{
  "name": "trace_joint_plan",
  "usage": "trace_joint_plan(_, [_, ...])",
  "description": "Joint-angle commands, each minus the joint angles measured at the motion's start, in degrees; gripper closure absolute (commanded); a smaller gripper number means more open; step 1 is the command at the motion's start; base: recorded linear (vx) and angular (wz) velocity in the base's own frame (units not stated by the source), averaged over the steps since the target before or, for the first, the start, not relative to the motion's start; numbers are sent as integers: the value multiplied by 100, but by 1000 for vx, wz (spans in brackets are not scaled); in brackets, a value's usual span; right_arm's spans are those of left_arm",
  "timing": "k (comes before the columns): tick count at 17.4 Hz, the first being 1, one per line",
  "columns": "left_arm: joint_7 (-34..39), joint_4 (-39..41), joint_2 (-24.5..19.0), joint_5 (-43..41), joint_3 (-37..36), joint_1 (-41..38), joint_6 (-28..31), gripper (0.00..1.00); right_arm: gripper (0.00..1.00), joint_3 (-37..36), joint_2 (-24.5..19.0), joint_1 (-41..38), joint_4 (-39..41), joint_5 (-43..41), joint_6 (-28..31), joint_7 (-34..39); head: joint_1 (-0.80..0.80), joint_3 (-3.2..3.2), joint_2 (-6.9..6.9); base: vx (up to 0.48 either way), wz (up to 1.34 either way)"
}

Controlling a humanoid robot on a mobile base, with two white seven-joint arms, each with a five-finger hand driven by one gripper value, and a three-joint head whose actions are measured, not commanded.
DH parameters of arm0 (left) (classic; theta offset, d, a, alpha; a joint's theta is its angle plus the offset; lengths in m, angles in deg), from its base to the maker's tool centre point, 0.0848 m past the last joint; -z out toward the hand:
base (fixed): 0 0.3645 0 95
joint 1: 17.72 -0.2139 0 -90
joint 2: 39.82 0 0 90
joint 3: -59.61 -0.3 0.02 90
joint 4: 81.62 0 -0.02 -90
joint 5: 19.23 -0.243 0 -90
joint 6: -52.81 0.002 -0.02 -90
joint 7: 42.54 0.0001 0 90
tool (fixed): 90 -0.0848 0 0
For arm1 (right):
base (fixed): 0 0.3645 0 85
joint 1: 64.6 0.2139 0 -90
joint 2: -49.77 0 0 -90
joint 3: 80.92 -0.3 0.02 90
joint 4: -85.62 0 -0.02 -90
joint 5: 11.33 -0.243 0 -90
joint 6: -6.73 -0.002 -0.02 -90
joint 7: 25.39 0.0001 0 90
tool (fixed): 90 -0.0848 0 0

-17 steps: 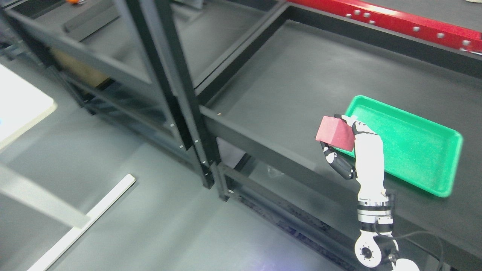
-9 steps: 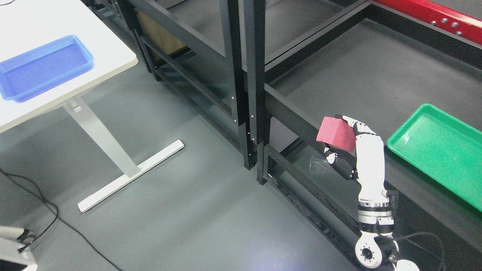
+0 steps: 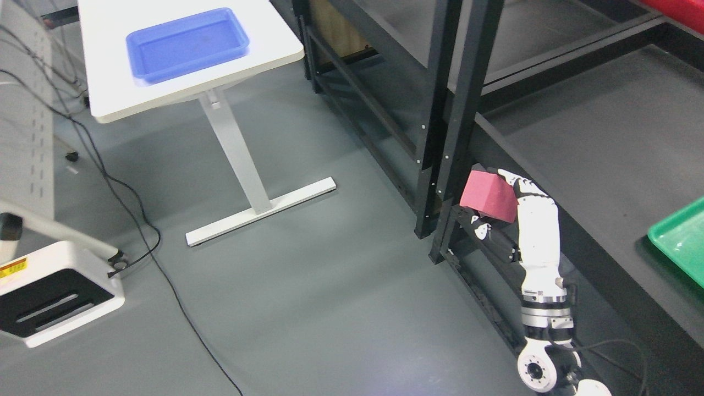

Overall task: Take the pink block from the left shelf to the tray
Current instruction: 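Hold the pink cube in the right hand while turning to the blue tray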

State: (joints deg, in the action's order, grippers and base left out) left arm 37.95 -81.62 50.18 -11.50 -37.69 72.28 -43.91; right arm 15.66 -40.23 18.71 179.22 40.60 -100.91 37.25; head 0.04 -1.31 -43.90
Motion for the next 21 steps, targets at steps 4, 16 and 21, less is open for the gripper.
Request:
trace_joint_plan(4, [1,100,-100,0,0,-114,-4,0,94,71,100,1,8,1,-3,37,0,0,0,-97,561])
trace_joint_plan(16, [1,100,-100,0,0,-114,-4,0,93,71,100,10,8,1,-3,99,0,0,0,-58,421])
trace_joint_plan(21, [1,100,-100,0,0,-114,-4,0,92,80,100,10,8,1,-3,108,0,0,0,39,61])
